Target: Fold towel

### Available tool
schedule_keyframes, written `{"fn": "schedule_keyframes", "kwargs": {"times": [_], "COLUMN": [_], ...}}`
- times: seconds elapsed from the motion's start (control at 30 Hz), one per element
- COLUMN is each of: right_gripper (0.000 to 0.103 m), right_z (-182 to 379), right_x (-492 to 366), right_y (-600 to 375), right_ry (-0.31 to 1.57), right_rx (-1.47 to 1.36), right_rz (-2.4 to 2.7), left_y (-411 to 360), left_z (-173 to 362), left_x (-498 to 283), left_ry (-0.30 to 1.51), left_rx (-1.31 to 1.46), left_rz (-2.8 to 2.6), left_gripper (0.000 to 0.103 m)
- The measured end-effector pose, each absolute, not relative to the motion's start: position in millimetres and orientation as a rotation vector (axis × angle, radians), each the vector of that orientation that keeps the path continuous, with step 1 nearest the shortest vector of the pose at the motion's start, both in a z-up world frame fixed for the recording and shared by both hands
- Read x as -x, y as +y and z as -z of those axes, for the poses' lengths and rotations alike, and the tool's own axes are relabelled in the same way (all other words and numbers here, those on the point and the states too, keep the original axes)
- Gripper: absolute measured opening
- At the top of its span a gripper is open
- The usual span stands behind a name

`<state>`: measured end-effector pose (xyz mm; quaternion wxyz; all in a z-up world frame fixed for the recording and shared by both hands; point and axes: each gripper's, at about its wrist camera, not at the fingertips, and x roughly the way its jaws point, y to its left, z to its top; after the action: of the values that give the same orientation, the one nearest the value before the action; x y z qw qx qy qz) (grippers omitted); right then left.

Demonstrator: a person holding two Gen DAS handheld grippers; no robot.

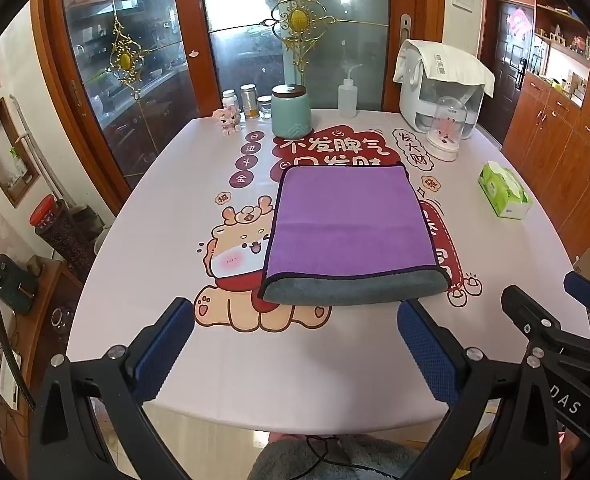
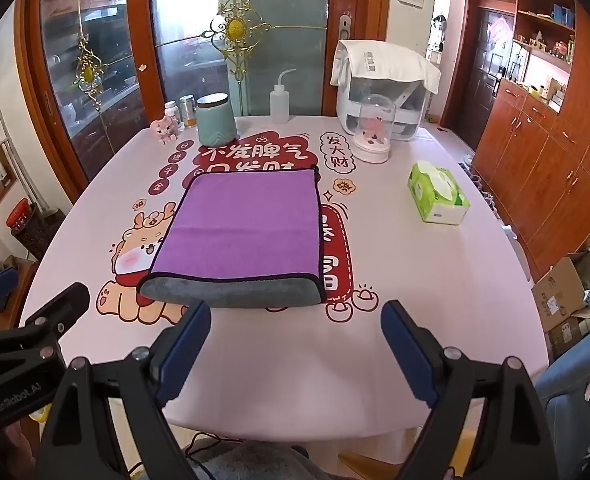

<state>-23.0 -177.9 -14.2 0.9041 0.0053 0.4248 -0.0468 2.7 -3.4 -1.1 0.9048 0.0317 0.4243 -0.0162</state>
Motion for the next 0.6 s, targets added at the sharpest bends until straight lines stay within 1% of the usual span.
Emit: {"fn": "schedule_keyframes", "kwargs": {"times": [0.6], "right_gripper": [0.088], "right_z": [14.0], "right_x": [18.0], "right_y": [-178.1], "right_ry": [0.877], "right_rx": [-0.018], "right_rz": [0.085], "left_y": [-3.2], "left_z": [1.3], "left_x": [-2.9], "left_ry": [0.878], "left_rx": [-0.066], "left_rz": [0.034], "left_gripper": [0.101]}}
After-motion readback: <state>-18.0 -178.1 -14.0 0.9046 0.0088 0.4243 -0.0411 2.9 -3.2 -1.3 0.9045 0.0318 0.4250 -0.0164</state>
